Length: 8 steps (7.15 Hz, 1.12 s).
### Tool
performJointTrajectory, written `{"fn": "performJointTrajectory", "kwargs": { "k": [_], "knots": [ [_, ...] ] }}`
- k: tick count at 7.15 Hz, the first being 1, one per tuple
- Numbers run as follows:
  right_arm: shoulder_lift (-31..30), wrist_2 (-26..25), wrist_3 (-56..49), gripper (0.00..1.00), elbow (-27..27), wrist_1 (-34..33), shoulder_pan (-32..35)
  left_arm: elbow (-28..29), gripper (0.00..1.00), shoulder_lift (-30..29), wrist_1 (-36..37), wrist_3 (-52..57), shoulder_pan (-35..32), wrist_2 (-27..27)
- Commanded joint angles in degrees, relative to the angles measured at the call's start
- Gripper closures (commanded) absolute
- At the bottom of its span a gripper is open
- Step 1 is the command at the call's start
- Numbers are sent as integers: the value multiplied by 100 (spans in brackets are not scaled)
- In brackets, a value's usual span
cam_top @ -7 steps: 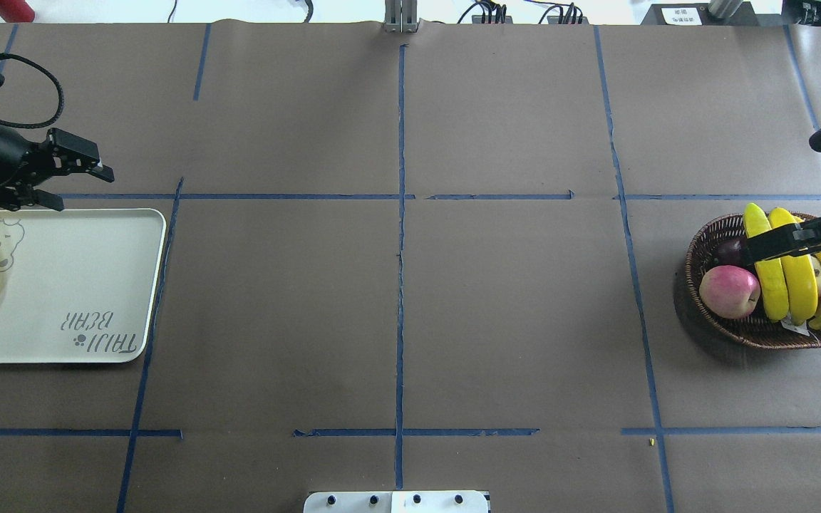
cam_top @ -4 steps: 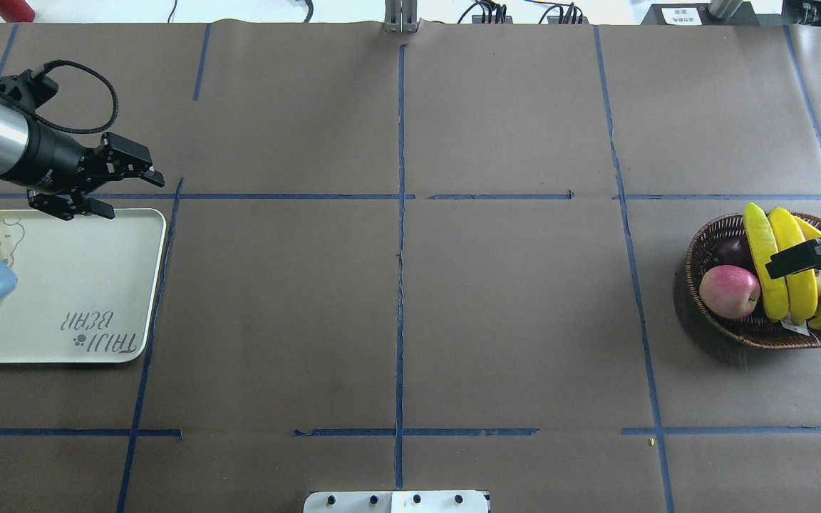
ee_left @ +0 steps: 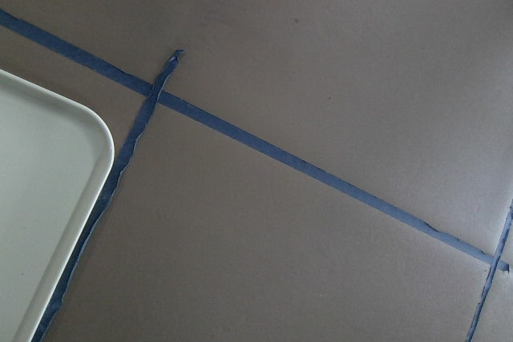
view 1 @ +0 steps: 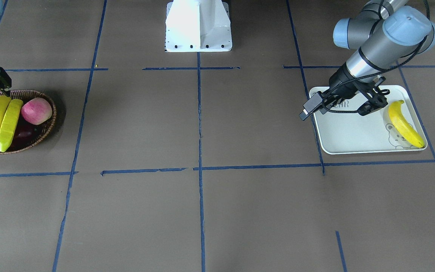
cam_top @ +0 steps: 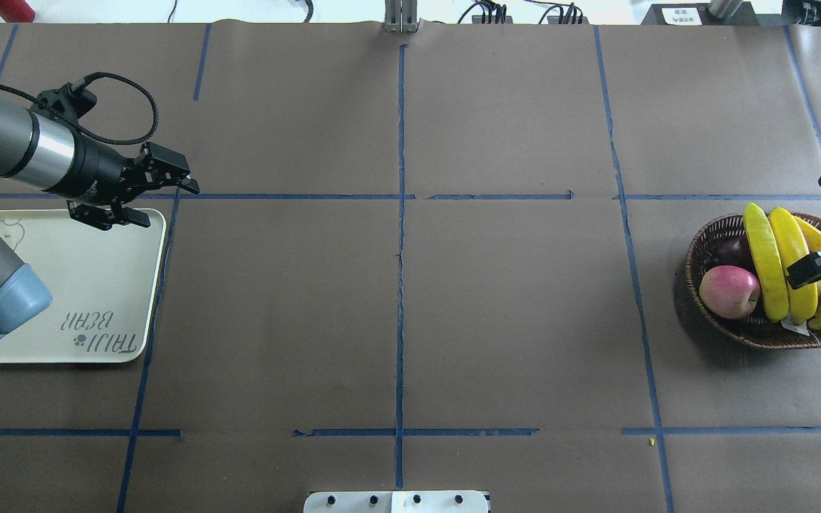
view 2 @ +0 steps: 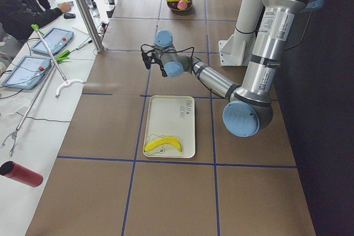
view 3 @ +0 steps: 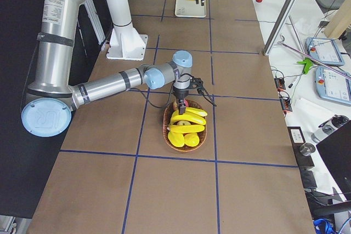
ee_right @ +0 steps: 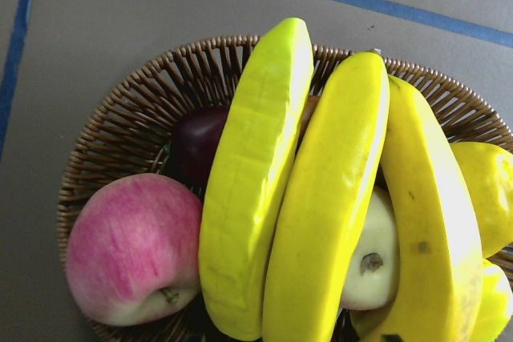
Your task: Transfer all bananas from basket to plate
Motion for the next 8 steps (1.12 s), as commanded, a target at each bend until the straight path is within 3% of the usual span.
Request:
{"fn": "performJointTrajectory", "kwargs": {
  "k": [1,3,8],
  "knots": [
    [13,-7,-32,26,-123,6,-3,-37,1,-3,0,-46,8,7],
    [319,-7,-23,26,-463,7,-47,-37,1,-3,0,-46,8,7],
    [269,-15,-102,26,-465,7,-21,-37,1,-3,0,-46,8,-2]
  ]
}}
